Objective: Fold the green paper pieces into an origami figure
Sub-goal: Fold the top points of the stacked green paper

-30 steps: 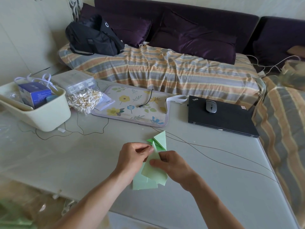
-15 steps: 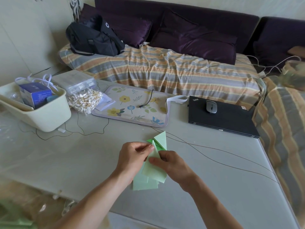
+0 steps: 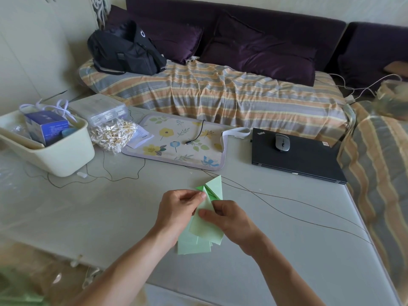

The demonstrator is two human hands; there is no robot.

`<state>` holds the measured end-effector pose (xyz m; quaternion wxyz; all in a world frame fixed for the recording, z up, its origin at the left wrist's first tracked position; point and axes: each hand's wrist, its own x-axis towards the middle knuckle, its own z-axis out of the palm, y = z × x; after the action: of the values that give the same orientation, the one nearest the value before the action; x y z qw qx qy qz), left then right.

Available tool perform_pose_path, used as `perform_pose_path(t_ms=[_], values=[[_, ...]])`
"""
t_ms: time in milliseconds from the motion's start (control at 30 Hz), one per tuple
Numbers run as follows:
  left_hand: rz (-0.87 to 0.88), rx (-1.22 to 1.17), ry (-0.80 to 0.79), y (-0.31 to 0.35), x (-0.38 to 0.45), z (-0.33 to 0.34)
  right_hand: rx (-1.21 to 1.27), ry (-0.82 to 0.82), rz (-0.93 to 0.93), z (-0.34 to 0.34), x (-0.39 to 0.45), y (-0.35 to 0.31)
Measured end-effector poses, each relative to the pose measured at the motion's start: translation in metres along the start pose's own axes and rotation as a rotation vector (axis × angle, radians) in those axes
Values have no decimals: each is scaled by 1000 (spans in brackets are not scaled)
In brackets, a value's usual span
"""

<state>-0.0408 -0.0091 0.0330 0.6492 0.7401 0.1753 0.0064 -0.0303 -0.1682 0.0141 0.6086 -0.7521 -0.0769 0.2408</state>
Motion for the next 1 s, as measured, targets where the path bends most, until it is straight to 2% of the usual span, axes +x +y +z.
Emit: perform_pose_path(t_ms=[300,733,900,1000], values=[[37,-54,-3,4,0,-1,-4,-22,-8,1,1,-2],[1,-95,-6,6,-2,-2,-44,26,-30,3,2,-2],[110,122,-39,2,-3,-2,-41,241,4,-3,5,2],[185,261,-35,1,-6,1,-21,295,21,-6,7,4]])
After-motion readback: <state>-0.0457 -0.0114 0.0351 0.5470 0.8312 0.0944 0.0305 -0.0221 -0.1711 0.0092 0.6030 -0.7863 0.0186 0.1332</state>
